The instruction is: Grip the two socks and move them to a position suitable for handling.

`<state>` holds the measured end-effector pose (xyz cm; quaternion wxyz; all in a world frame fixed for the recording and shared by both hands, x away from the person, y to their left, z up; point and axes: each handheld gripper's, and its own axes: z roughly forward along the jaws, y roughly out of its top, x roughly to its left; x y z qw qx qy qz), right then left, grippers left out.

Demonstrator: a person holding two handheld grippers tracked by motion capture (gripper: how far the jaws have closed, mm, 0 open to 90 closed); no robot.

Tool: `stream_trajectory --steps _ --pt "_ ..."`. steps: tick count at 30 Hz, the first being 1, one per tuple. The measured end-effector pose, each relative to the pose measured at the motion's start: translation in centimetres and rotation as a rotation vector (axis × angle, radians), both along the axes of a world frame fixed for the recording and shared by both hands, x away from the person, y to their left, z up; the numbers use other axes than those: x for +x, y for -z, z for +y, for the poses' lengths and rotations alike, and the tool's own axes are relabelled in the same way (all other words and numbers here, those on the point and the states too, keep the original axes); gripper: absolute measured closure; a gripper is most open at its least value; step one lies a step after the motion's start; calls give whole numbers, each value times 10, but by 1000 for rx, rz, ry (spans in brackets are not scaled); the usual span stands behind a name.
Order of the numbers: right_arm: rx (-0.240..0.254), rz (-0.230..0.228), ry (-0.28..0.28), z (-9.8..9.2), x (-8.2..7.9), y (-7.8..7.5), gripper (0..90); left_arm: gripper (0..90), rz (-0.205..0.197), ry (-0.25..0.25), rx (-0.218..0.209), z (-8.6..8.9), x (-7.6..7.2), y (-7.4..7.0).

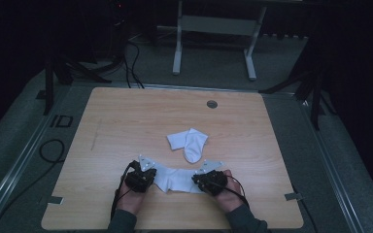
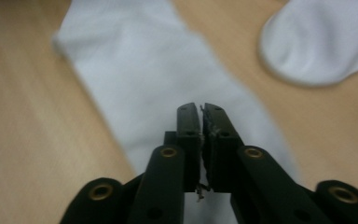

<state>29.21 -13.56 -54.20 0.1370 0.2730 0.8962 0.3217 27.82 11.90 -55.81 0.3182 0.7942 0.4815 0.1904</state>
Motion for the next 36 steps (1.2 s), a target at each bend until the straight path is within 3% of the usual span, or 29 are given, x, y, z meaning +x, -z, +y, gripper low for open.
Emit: stream_trajectory --steps 3,5,12,15,17,20,25,31,36 --pt "-23 -63 19 7 13 -11 787 896 7 1 -18 2 0 0" --pt "-43 -80 25 13 28 -13 735 896 8 2 -23 3 0 0" --pt "-51 -50 62 29 64 -7 614 895 -1 2 -11 2 -1 1" --pt "-84 -8 80 33 72 2 641 895 0 2 -11 2 -1 1" --pt "-63 29 82 33 75 6 731 895 -2 2 -11 2 -1 1" --pt "-62 43 90 32 74 4 844 896 -1 2 -11 2 -1 1" --pt "-13 50 63 32 64 -6 861 896 -4 1 -11 2 -1 1" --pt "87 -8 26 26 45 -43 861 895 -4 -1 -16 2 -1 1" --pt "162 -53 16 17 37 -74 860 895 -3 -2 -16 2 -1 1"
